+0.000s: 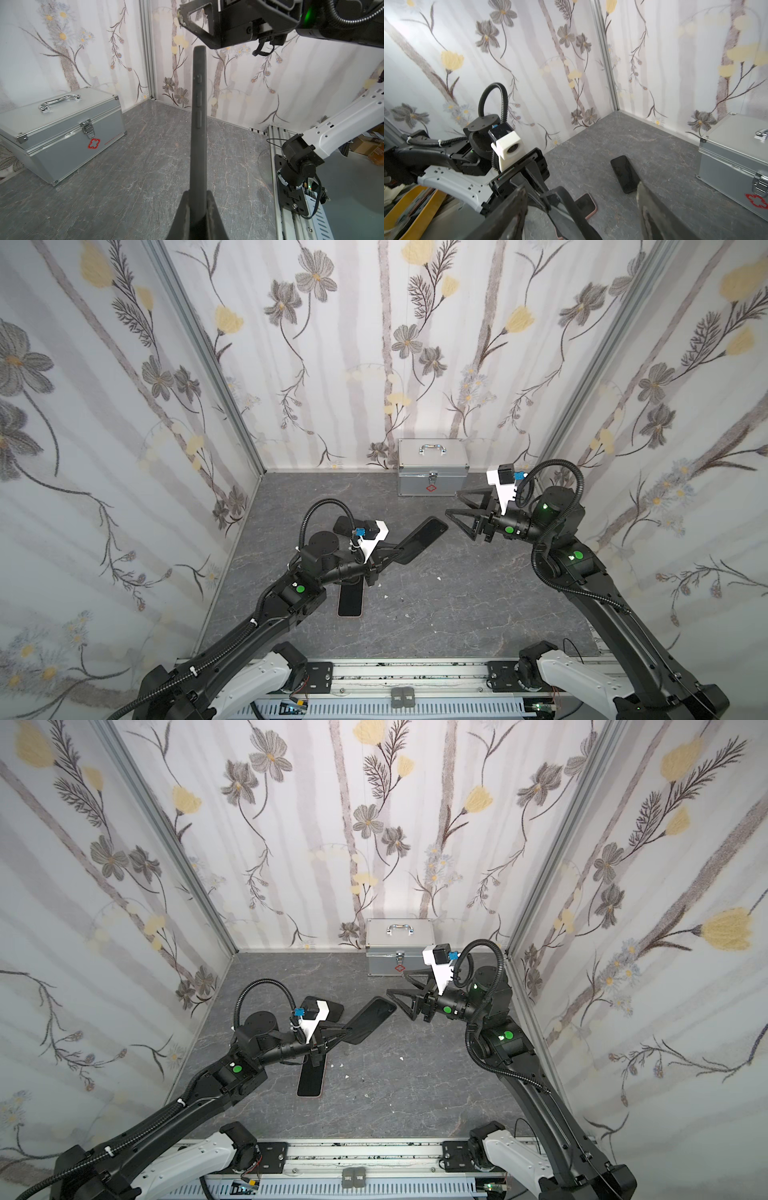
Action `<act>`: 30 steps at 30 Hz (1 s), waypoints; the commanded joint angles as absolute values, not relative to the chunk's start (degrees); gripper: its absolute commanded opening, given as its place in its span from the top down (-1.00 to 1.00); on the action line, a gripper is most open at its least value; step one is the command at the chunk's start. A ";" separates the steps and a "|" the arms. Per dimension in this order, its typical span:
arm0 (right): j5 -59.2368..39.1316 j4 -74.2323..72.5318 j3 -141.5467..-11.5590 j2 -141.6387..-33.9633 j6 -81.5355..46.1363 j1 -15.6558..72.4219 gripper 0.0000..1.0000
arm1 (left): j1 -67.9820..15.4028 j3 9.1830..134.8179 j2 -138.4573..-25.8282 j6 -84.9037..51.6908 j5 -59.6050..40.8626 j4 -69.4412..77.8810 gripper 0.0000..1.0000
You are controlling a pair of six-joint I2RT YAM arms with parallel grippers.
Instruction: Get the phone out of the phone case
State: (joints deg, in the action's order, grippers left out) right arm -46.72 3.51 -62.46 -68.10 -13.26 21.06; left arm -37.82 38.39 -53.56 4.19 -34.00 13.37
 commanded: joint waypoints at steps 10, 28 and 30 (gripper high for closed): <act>-60.82 18.45 -65.05 -72.66 -2.43 21.78 -0.47 | -37.79 41.78 -54.62 10.10 -38.95 11.51 1.00; -67.47 8.48 -62.39 -74.53 -13.22 23.09 0.04 | -37.72 42.61 -55.81 12.18 -38.37 10.68 1.00; -67.31 8.54 -62.29 -74.84 -14.14 23.13 0.13 | -37.75 42.60 -55.66 12.25 -37.98 10.65 1.00</act>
